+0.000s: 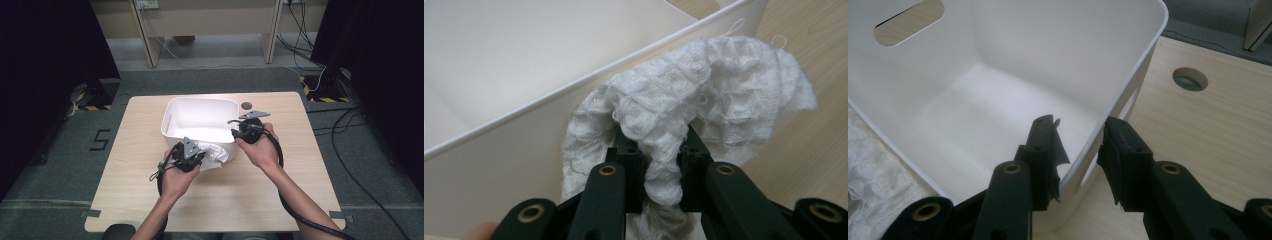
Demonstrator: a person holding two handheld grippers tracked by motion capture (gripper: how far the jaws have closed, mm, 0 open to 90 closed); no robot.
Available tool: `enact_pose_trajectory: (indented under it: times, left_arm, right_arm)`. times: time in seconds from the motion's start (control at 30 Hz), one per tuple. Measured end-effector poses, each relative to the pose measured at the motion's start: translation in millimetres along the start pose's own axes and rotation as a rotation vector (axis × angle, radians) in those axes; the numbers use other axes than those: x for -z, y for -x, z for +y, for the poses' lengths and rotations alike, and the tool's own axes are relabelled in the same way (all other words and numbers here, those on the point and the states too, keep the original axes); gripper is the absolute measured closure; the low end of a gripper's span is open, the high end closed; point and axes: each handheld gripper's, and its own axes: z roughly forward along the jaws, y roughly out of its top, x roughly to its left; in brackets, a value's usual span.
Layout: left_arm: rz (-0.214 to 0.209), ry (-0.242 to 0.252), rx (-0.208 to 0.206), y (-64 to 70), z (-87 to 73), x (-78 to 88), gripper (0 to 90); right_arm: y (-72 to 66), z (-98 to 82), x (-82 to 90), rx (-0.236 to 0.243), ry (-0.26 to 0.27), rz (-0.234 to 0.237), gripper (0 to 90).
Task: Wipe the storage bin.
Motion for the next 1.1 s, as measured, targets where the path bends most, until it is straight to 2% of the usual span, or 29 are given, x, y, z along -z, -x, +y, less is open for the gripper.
enact_pose_trajectory:
  times: [0.03, 0.07, 0.17, 0.2, 0.57, 0.9, 0.93, 0.97, 1.1]
  left_arm:
    - [0.008, 0.001, 0.003, 0.2, 0.2, 0.2, 76.8]
    - [-0.013, 0.005, 0.002, 0.6, 0.5, -0.3, 76.8]
    - [0.006, 0.002, 0.001, 1.0, 2.2, 0.7, 76.8]
    - [-0.015, 0.006, -0.001, 1.6, 2.6, 0.0, 76.8]
    - [-0.014, -0.004, -0.015, 2.5, 4.2, -2.5, 76.8]
    - [-0.024, -0.007, -0.01, 6.0, -0.8, -9.8, 76.8]
    - [-0.015, 0.0, -0.025, 5.2, -0.8, -10.5, 76.8]
    - [-0.019, -0.012, -0.022, 5.5, -1.2, -10.4, 76.8]
    - [-0.016, -0.006, -0.034, 5.4, -1.6, -11.8, 76.8]
  right_arm:
    - [0.0, -0.1, 0.1, 0.0, -0.001, 0.0, 66.7]
    - [0.0, 0.0, 0.0, 0.0, 0.0, 0.0, 66.7]
    - [-0.3, 0.0, 0.1, -0.001, -0.001, -0.001, 66.7]
    - [-0.4, -0.1, 0.1, -0.003, -0.001, -0.001, 66.7]
    - [0.2, 0.0, 0.0, -0.004, -0.001, 0.0, 66.7]
    - [0.1, -0.1, 0.1, -0.01, -0.001, 0.0, 66.6]
    - [0.0, -0.1, 0.1, -0.008, -0.001, 0.0, 66.6]
    - [0.0, -0.1, 0.2, -0.009, -0.001, 0.0, 66.6]
    - [0.3, 0.1, 0.0, -0.009, -0.002, 0.0, 66.6]
